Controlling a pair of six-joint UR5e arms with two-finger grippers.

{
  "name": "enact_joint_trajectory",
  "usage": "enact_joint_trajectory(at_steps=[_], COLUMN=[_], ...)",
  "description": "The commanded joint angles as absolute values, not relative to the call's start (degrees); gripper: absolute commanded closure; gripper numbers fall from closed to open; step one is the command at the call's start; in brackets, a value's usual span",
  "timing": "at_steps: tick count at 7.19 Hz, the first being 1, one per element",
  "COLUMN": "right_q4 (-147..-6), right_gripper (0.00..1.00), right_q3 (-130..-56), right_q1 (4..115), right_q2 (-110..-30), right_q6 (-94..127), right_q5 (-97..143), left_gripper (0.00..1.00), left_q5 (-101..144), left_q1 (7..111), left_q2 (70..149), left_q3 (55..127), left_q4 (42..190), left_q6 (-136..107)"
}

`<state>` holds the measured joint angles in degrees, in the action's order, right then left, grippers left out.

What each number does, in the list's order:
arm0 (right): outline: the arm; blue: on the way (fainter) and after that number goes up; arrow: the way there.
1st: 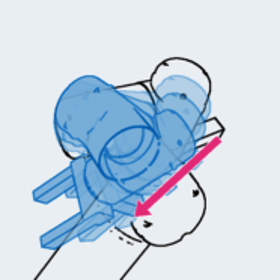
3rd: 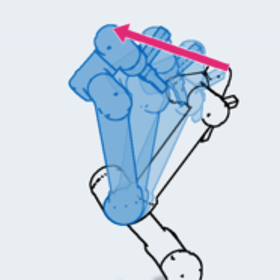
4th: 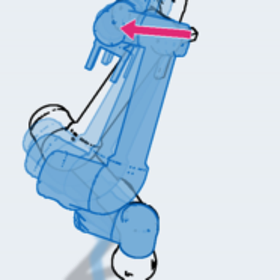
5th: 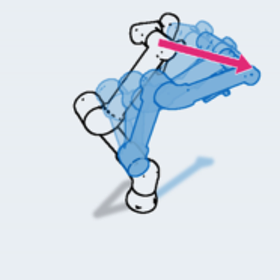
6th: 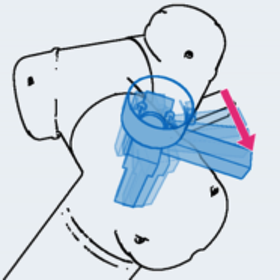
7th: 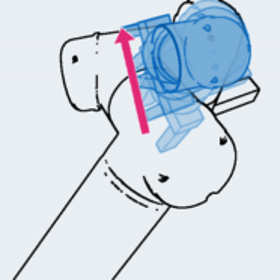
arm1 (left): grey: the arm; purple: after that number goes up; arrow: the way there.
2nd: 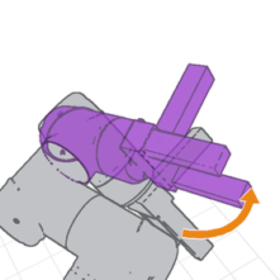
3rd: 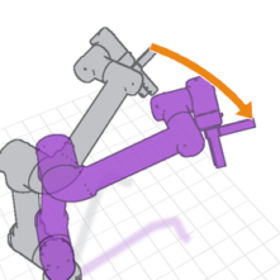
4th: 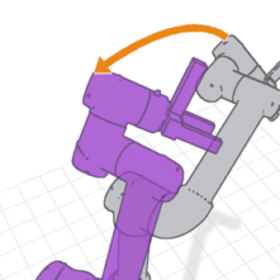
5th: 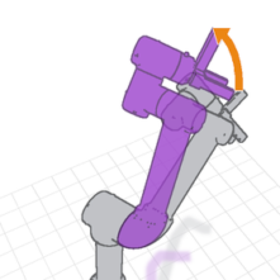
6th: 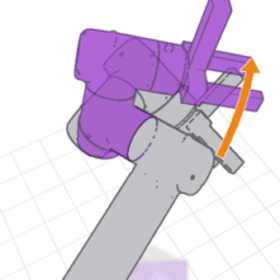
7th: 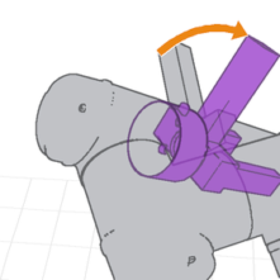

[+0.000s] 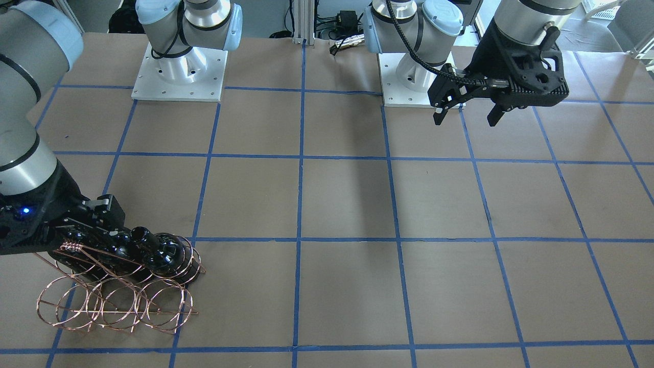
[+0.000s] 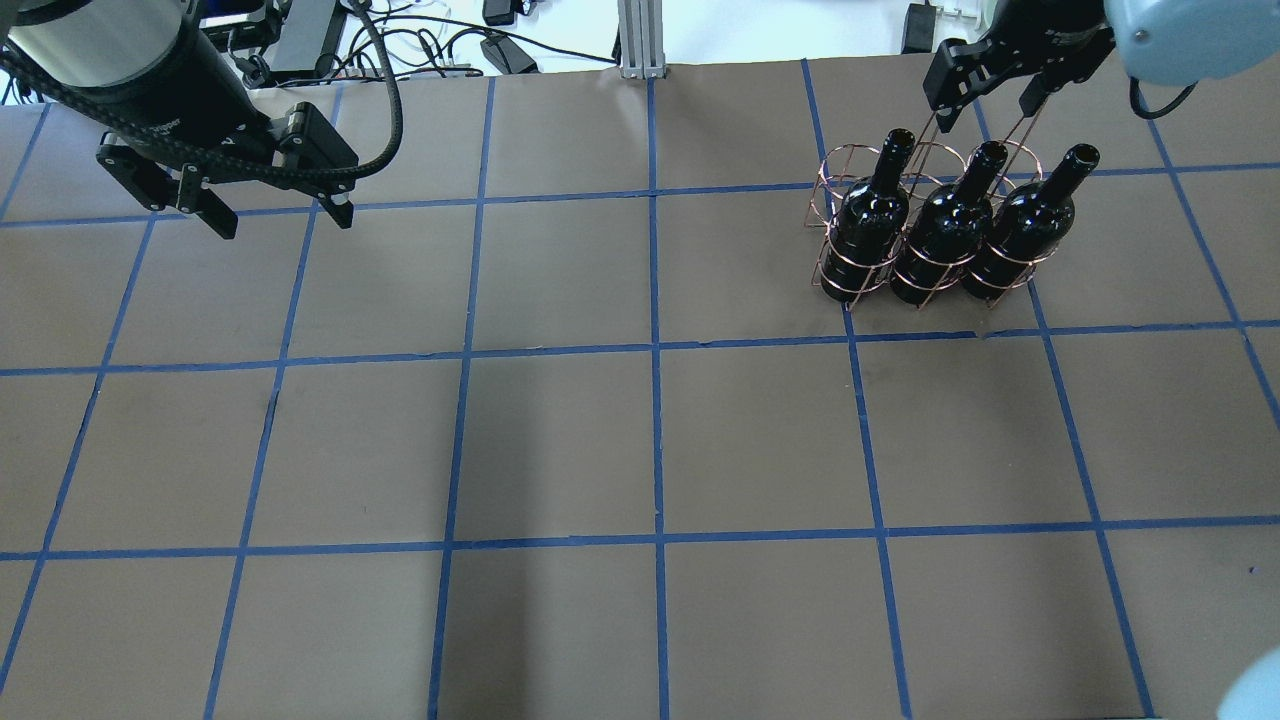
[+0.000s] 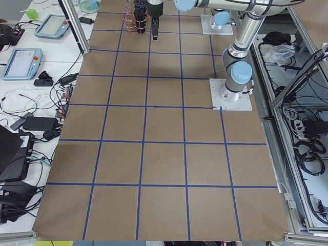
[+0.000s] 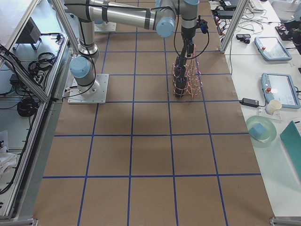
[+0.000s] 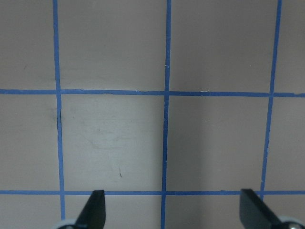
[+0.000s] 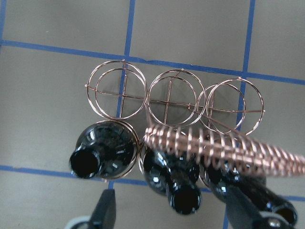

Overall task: Place wine into wine basket
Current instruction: 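Open the right gripper and lift it off the bottle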

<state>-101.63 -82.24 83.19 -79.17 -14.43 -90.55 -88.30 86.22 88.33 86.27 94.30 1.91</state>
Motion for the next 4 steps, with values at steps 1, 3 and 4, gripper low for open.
enact_joint_trajectory(at_steps=[1, 3, 4], right_q4=[-92.9, -88.8, -88.0], right_gripper=[0.16, 0.15, 0.09], right_q3=[-82.2, -82.4, -82.4], right_q1=[83.4, 85.9, 88.5], right_q2=[-86.4, -88.4, -88.5], right_q6=[-12.8, -10.8, -5.5], right_q5=[-90.4, -91.0, -91.1], left_gripper=[0.0, 0.0, 0.0], left_q5=[-88.2, -88.3, -88.3], left_q1=[86.2, 86.2, 86.2], left_q2=[88.2, 88.2, 88.2], left_q3=[86.5, 86.6, 86.6], left_q4=[94.1, 94.0, 94.0], left_q6=[1.9, 2.1, 2.1])
